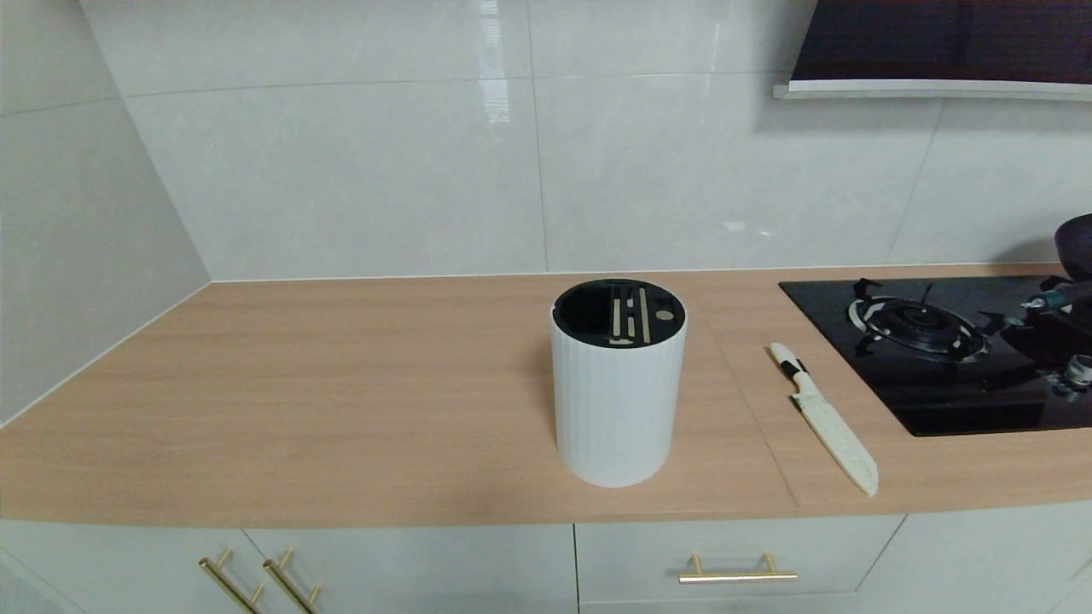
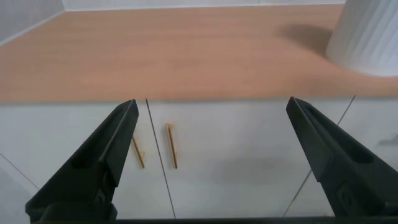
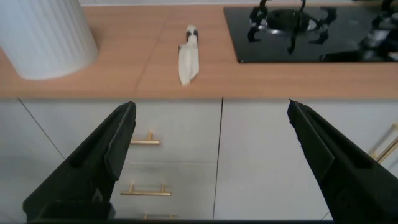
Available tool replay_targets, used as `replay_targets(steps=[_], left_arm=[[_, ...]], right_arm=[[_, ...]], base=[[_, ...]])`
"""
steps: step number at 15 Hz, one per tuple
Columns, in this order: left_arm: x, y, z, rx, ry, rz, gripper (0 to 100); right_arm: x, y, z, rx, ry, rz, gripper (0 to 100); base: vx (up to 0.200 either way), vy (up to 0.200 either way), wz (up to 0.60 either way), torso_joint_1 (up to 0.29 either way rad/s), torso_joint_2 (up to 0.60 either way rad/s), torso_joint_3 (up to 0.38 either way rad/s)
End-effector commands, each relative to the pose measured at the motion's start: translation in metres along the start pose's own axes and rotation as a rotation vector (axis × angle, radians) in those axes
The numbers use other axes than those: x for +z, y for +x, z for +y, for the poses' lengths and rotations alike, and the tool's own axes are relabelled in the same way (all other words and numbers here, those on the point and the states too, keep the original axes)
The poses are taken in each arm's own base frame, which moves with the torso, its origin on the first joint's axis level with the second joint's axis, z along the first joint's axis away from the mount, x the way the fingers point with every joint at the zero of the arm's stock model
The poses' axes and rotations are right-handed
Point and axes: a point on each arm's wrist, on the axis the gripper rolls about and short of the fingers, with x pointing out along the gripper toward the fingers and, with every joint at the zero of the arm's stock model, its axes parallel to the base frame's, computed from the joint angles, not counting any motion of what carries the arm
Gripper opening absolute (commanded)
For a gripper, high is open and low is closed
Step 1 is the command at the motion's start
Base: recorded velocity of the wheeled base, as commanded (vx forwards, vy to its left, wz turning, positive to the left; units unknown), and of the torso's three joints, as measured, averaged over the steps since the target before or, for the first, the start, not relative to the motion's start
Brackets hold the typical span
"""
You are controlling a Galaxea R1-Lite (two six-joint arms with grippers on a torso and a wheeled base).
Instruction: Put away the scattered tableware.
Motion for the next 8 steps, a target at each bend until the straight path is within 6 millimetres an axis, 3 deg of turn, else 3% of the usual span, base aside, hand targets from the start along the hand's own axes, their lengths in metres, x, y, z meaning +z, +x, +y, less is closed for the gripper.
replay_targets(steps=[1, 8], left_arm=[[0.0001, 0.0000, 0.0000, 0.001, -0.001, -0.001, 100], [0.0001, 0.0000, 0.0000, 0.001, -0.001, -0.001, 100]], right_arm=[[0.0001, 0.0001, 0.0000, 0.001, 0.000, 0.001, 100], [0.0000, 0.0000, 0.0000, 0.000, 0.000, 0.000, 100]], base=[[0.000, 0.000, 0.00, 0.256, -0.56, -0.305], [0.000, 0.000, 0.00, 0.252, -0.56, -0.317]])
